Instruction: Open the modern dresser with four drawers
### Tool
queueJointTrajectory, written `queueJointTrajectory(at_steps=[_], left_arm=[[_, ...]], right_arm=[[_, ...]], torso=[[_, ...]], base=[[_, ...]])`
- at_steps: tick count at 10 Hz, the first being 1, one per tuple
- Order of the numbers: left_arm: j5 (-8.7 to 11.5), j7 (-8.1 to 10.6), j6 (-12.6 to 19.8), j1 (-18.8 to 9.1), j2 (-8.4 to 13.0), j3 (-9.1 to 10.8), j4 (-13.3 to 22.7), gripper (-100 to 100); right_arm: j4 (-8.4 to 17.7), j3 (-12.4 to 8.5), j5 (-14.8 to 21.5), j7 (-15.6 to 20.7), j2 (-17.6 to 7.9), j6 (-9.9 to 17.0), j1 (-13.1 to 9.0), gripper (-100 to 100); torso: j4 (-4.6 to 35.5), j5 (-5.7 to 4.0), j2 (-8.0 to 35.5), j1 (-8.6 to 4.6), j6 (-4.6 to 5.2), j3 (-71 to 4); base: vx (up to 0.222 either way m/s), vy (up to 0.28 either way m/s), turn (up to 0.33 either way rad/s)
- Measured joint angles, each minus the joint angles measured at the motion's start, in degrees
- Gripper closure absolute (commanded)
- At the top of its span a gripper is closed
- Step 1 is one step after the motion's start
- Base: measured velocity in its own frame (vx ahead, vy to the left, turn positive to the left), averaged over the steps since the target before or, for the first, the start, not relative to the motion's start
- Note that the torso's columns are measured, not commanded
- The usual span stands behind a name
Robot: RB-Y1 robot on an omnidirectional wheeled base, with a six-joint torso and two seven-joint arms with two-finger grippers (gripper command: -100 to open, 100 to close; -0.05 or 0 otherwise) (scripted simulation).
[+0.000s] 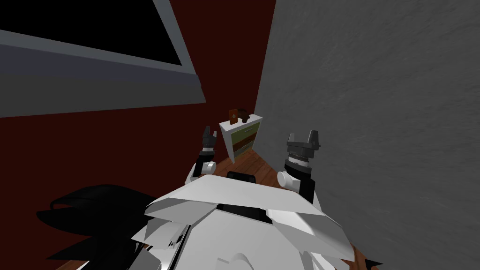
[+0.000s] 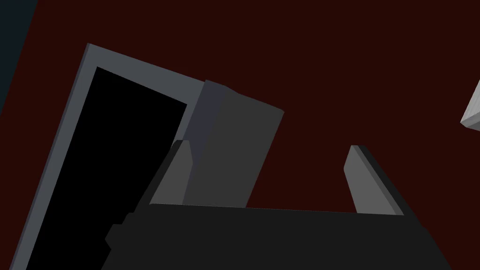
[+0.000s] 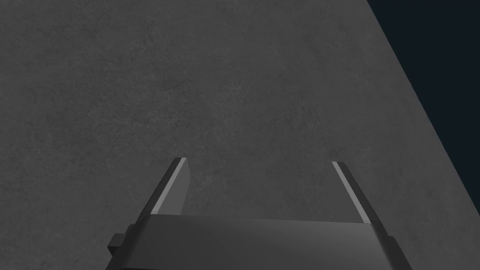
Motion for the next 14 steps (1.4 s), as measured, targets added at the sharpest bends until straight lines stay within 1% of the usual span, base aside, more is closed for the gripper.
queueJointTrajectory(at_steps=[1,2,9,10,11,13,14], left_arm=[[0.0,0.0,0.0,0.0,0.0,0.0,0.0,0],[0.0,0.0,0.0,0.0,0.0,0.0,0.0,0],[0.0,0.0,-0.01,0.0,0.0,0.0,-0.02,0],[0.0,0.0,-0.01,0.0,0.0,0.0,-0.02,-100],[-0.03,0.02,0.15,-0.19,1.07,-0.17,0.27,-100],[-0.12,0.13,0.91,-0.6,3.13,-0.78,0.73,-100],[-0.11,0.34,2.0,-1.5,4.18,-1.17,1.42,-100]], right_arm=[[0.0,0.0,0.0,0.0,0.0,0.0,0.0,0],[0.0,0.0,0.0,0.0,0.0,0.0,0.0,0],[-0.02,0.0,0.0,0.0,0.0,-0.01,0.0,0],[-0.02,0.0,0.0,0.0,0.0,-0.01,0.0,0],[0.0,0.0,0.0,0.0,0.0,0.0,0.0,0],[0.01,0.0,0.0,0.0,0.0,0.0,0.01,0],[0.01,0.0,0.0,0.0,0.0,0.0,0.02,0]], torso=[[2.35,0.0,2.32,0.0,0.0,-4.67],[6.0,0.0,5.97,0.0,0.0,-12.0],[35.37,0.0,35.39,0.0,0.0,-70.73],[39.6,0.0,39.62,0.0,0.0,-79.19],[41.48,0.0,41.49,-0.01,0.01,-83.17],[42.18,-0.01,42.09,-0.03,0.01,-84.59],[42.21,-0.01,42.08,-0.05,0.01,-84.67]], base=[[0.0,0.0,0.0],[0.0,0.0,0.0],[0.0,0.0,0.0],[0.027,-0.007,-0.046],[0.05,-0.015,-0.06],[0.086,-0.025,-0.097],[0.173,-0.054,-0.23]])
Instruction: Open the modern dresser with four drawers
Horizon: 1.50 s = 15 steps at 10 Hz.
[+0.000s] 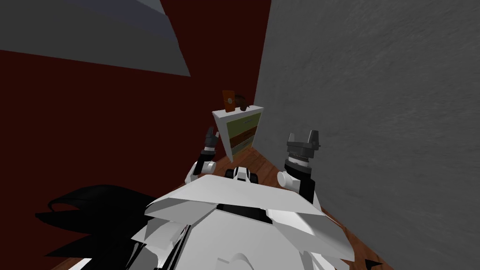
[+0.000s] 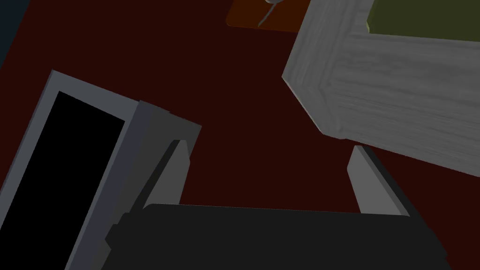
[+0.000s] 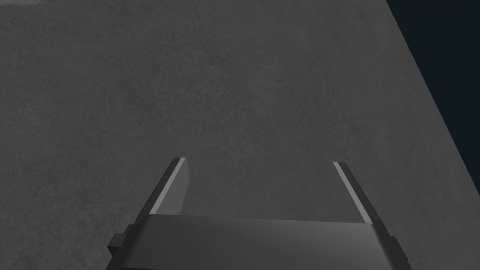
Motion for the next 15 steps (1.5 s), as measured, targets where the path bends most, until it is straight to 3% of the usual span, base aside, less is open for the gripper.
queueJointTrajectory(at_steps=[2,9,13,15], left_arm=[[-0.1,0.48,1.78,-1.28,0.72,-1.3,1.91,-100],[-0.59,1.57,8.42,-5.43,-0.24,-5.39,6.63,-100],[-0.67,2.51,12.58,-7.72,0.51,-7.71,9.47,-100],[-0.62,2.63,13.36,-7.64,0.65,-7.71,8.68,-100]], right_arm=[[-0.01,0.0,0.0,0.0,0.0,0.0,0.01,0],[0.0,0.0,0.0,0.0,0.0,0.0,0.0,0],[0.0,0.0,0.0,0.0,0.0,0.0,0.01,0],[0.0,0.0,0.0,0.0,0.0,0.0,0.0,0]], torso=[[0.01,0.0,0.04,0.03,-0.03,-0.01],[0.06,0.01,0.15,0.04,0.0,0.07],[0.05,0.02,0.15,0.09,-0.02,0.07],[0.15,0.02,0.44,0.08,-0.02,0.26]], base=[[0.157,-0.03,-0.106],[0.14,-0.02,-0.135],[0.137,-0.02,-0.114],[0.081,-0.006,-0.004]])
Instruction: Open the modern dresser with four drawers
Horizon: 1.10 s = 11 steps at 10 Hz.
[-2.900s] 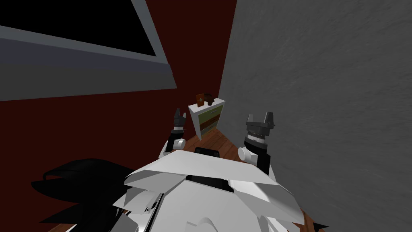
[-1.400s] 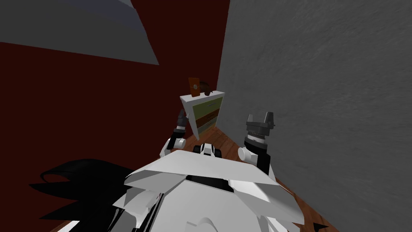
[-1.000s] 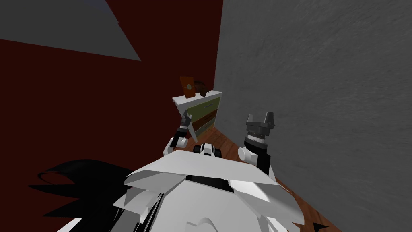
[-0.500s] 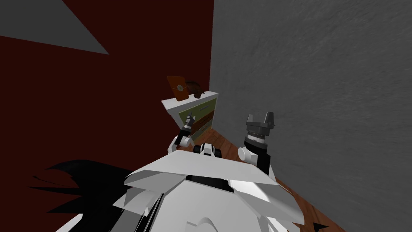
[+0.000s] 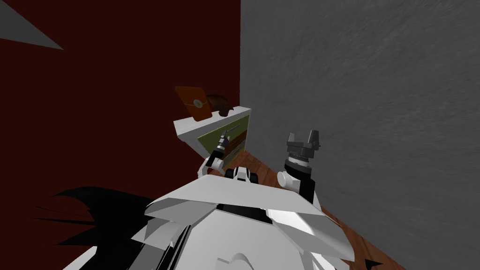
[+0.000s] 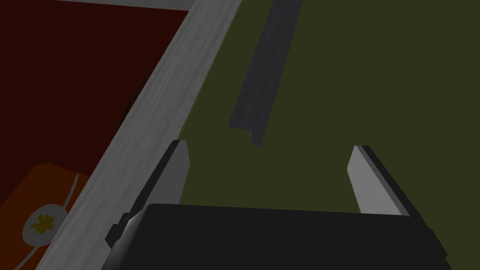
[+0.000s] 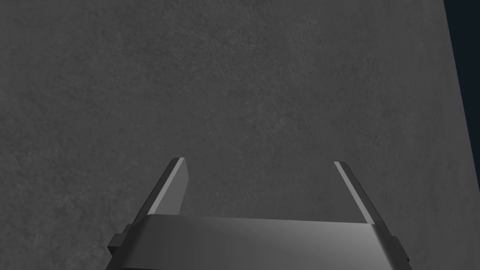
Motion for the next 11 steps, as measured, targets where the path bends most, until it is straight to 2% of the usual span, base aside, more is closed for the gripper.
queueJointTrajectory(at_steps=[1,2,4,5,8,9,10,11], left_arm=[[0.0,0.0,0.85,0.2,0.04,-0.01,-1.02,-100],[-0.01,0.0,1.04,0.21,0.04,-0.02,-1.13,100],[-0.01,0.0,0.09,0.01,-0.01,-0.03,0.06,100],[-0.14,-0.12,0.41,0.45,-0.14,-0.28,-0.74,100],[-0.33,-0.32,1.48,1.18,-0.28,-0.75,-2.61,100],[-0.34,-0.33,1.57,1.22,-0.29,-0.78,-2.7,-100],[-0.24,-0.23,2.04,1.32,-0.1,-0.78,-3.14,-100],[-0.12,-0.08,2.65,1.39,0.14,-0.73,-3.62,-100]], right_arm=[[0.0,0.0,0.0,0.0,0.0,0.0,0.0,0],[0.0,0.0,0.0,0.0,0.0,0.0,0.0,0],[0.0,0.0,0.0,0.0,0.0,0.0,-0.01,0],[0.0,0.01,0.0,0.0,0.02,0.0,-0.02,0],[0.0,0.02,0.0,0.0,0.02,0.0,-0.02,0],[0.0,0.01,0.0,0.0,0.01,0.0,-0.02,0],[0.0,-0.01,0.0,0.0,-0.01,0.0,0.0,0],[0.0,-0.02,0.0,0.0,-0.02,0.0,0.01,0]], torso=[[-0.05,-0.01,-0.18,-0.02,0.01,-0.11],[-0.06,0.0,-0.13,-0.02,0.01,-0.1],[-0.02,-0.01,-0.07,-0.02,0.01,-0.04],[-0.05,-0.1,-0.12,-0.43,0.02,-0.09],[-0.07,-0.02,-0.2,-0.07,0.01,-0.13],[-0.11,0.09,-0.37,0.34,0.0,-0.22],[-0.18,0.21,-0.61,0.78,-0.01,-0.37],[-0.18,0.19,-0.57,0.59,-0.01,-0.37]], base=[[0.044,-0.001,0.0],[-0.048,0.003,0.008],[-0.041,-0.06,0.003],[-0.076,-0.173,0.018],[-0.074,-0.155,0.005],[0.051,0.091,-0.017],[0.076,0.146,-0.021],[0.085,0.14,-0.012]])
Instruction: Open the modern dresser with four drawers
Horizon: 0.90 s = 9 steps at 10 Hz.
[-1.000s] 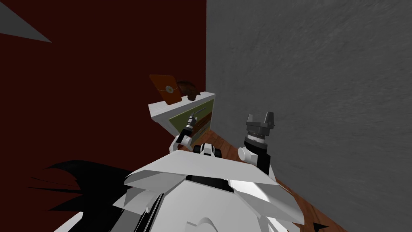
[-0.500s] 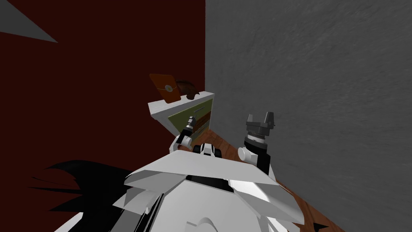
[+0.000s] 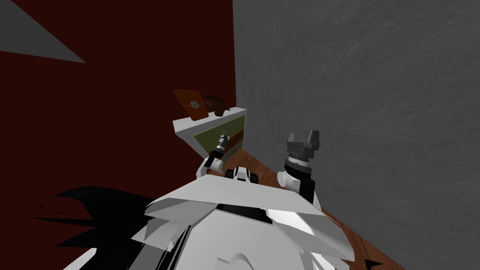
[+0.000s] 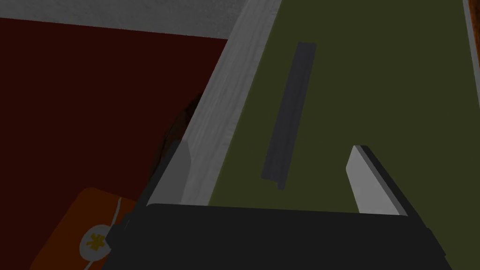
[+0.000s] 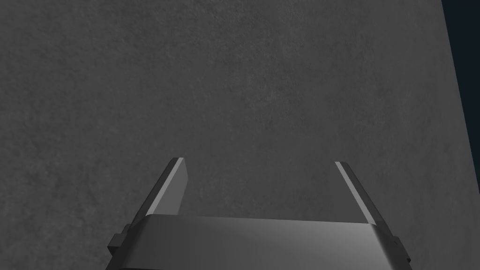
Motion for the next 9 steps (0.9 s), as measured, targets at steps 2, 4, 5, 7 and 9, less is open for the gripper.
queueJointTrajectory(at_steps=[2,4,5,7,9], left_arm=[[0.24,0.3,1.1,0.19,0.5,0.1,-0.83,-100],[0.35,0.42,1.83,0.44,0.6,0.18,-1.84,-100],[0.35,0.44,2.64,0.47,0.41,0.15,-2.66,-100],[0.3,0.4,2.33,0.25,0.44,0.15,-1.98,100],[0.25,0.35,2.39,0.41,0.39,-0.02,-2.65,100]], right_arm=[[0.0,0.0,0.0,0.0,0.0,0.0,0.0,0],[0.0,0.02,0.0,0.0,0.02,0.0,0.0,0],[-0.01,0.02,0.0,0.0,0.02,0.0,0.0,0],[0.0,0.02,0.0,0.0,0.02,0.0,-0.02,0],[0.0,0.03,0.0,0.0,0.03,0.0,-0.02,0]], torso=[[0.09,-0.21,0.28,-0.65,0.02,0.18],[0.13,-0.32,0.38,-1.0,0.03,0.27],[0.08,-0.28,0.25,-0.89,0.03,0.17],[0.2,-0.18,0.72,-0.55,0.02,0.44],[0.06,-0.23,0.31,-0.86,0.01,0.2]], base=[[0.068,0.108,-0.01],[0.101,0.005,-0.003],[0.051,-0.01,0.001],[-0.05,0.002,-0.001],[-0.068,-0.149,0.012]])
